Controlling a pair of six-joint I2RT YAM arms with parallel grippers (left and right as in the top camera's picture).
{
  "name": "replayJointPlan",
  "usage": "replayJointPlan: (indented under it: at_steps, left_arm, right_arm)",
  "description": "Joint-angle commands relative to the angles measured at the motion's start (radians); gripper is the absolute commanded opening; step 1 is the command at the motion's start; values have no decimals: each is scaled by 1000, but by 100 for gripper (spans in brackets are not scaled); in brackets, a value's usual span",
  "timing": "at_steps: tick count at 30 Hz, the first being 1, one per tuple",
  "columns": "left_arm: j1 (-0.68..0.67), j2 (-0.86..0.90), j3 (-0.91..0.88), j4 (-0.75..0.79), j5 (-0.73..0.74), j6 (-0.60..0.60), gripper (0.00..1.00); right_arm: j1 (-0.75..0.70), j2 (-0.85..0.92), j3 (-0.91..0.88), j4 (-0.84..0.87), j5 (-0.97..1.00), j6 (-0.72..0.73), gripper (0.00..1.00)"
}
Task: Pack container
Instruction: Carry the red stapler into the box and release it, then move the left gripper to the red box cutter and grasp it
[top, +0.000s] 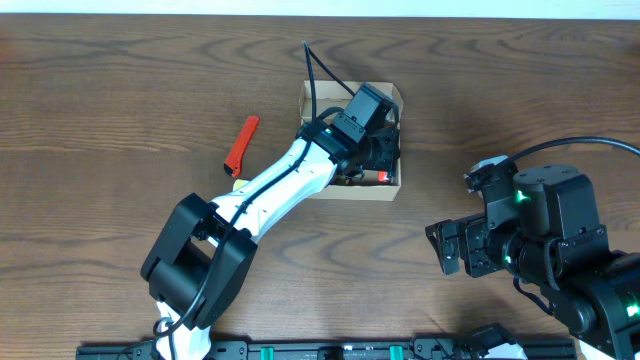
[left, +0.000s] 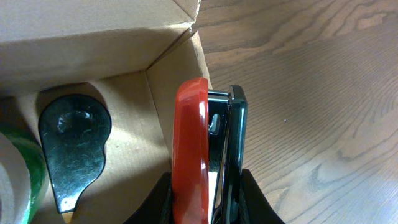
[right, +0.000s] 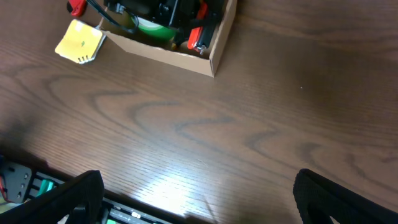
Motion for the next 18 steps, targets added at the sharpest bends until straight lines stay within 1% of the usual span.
replayJointPlan:
  at_steps: [1, 4, 5, 6, 7, 10, 12, 15, 18]
  left_arm:
    - [0, 3, 17, 6, 14, -21, 11]
    - [0, 3, 17, 6, 14, -21, 17]
    - [0, 3, 17, 6, 14, -21, 24]
    - [0, 3, 17, 6, 14, -21, 34]
    - [0, 3, 17, 6, 14, -21, 47]
    - [0, 3, 17, 6, 14, -21, 63]
    - [0, 2, 18, 6, 14, -21, 68]
    - [2, -5, 20, 6, 14, -21, 72]
    - [11, -24, 28, 4, 14, -19, 72]
  right_arm:
    - [-7, -5, -1, -2, -7, -10, 99]
    - [-7, -5, -1, -2, -7, -10, 99]
    - [-7, -5, -1, -2, -7, -10, 99]
    - [-7, -5, -1, -2, -7, -10, 99]
    - [-7, -5, -1, -2, -7, -10, 99]
    - [-7, -5, -1, -2, -7, -10, 99]
    - [-7, -5, -1, -2, -7, -10, 99]
    - [-7, -5, -1, -2, -7, -10, 99]
    - [-7, -5, -1, -2, -7, -10, 99]
